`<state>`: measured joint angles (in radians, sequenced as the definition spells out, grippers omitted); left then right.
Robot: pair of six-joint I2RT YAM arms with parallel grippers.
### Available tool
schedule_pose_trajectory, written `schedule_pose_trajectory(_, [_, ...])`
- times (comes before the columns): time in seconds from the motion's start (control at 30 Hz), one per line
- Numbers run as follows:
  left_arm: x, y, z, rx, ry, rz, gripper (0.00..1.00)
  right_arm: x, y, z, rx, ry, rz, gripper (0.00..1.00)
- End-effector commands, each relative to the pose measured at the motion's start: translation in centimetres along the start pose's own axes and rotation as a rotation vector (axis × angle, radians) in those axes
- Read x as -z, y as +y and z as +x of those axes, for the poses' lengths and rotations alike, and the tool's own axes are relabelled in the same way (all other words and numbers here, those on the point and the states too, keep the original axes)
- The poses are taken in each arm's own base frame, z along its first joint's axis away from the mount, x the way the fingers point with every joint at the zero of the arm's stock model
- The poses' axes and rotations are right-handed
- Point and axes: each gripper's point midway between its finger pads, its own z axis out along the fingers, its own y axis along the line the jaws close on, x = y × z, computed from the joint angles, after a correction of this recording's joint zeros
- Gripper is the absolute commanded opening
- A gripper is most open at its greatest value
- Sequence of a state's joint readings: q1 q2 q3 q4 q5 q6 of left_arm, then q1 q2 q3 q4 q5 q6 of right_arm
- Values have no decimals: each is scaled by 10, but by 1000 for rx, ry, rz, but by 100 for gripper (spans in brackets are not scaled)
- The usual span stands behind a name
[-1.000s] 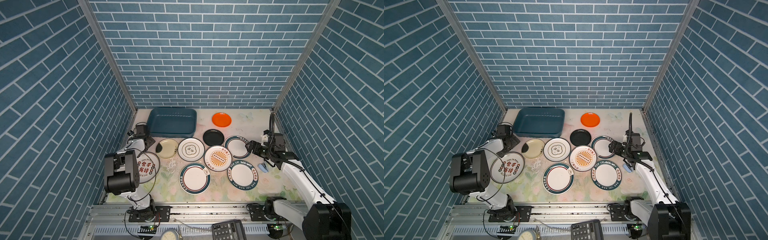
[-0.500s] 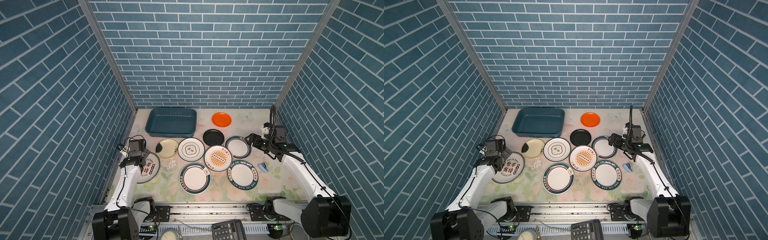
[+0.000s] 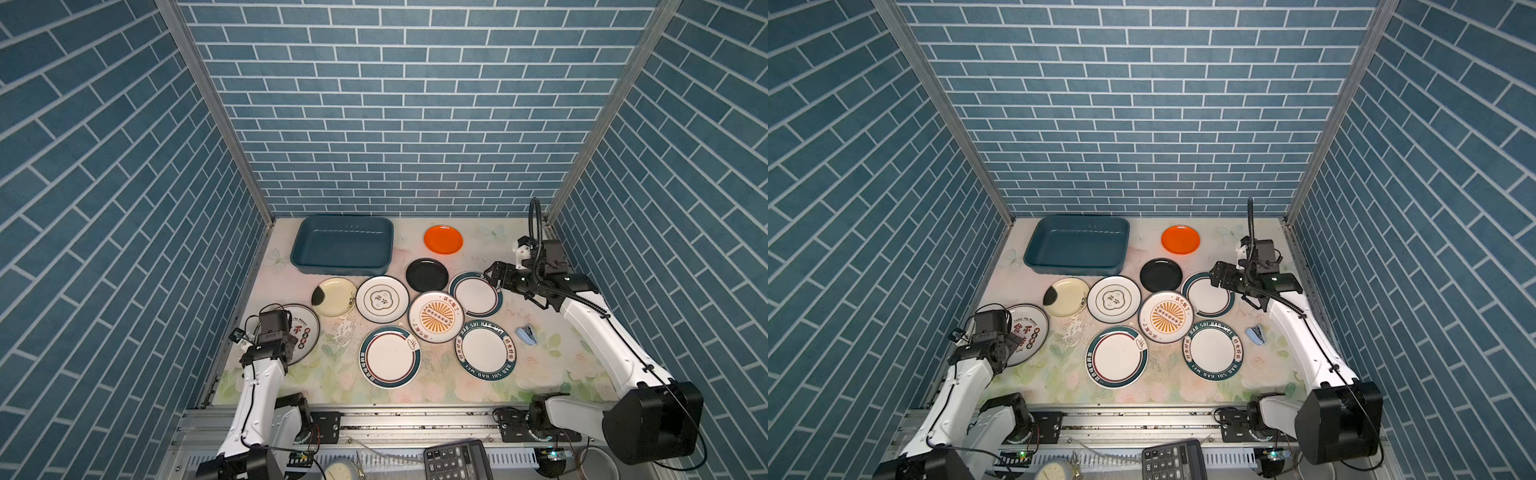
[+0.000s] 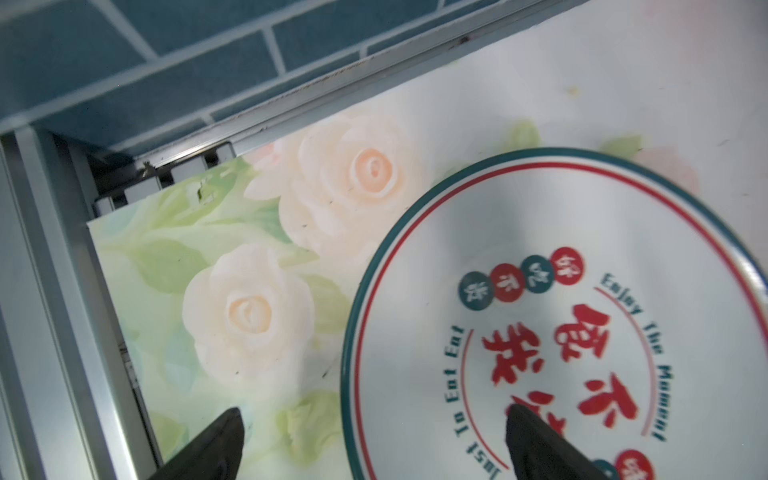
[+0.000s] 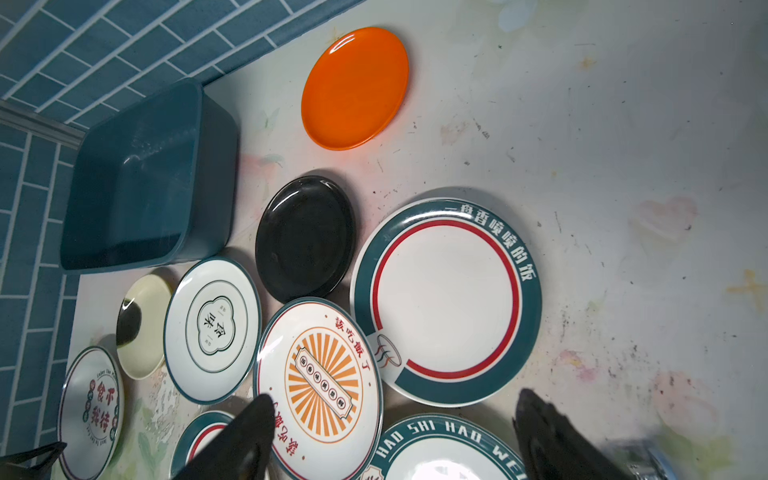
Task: Place the plates into the plastic bin on the countertop
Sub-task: 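Grasp the red-text plate rim with the left gripper and tilt it up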
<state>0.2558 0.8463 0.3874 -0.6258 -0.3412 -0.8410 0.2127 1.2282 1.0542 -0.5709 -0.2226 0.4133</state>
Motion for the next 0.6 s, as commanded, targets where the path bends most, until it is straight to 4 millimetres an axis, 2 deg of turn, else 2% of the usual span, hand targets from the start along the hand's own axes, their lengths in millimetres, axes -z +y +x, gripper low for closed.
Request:
schedule_pose_trajectory(0.0, [-8,-4,7,47,46,51,100,4,7,-4,46,8,27,90])
schedule_pose_trajectory(0.2, [-23,-6,18,111,101,120,99,8,12,-7,61,-4,40,90])
schedule_pose_trajectory(0.37, [-35,-8,28,165,150,169,92,6,17,-5,73,6,47,90])
schedule_pose_trajectory(0.57, [-38,-14,29,176,152,204,85,-2,25,3,96,25,45,89])
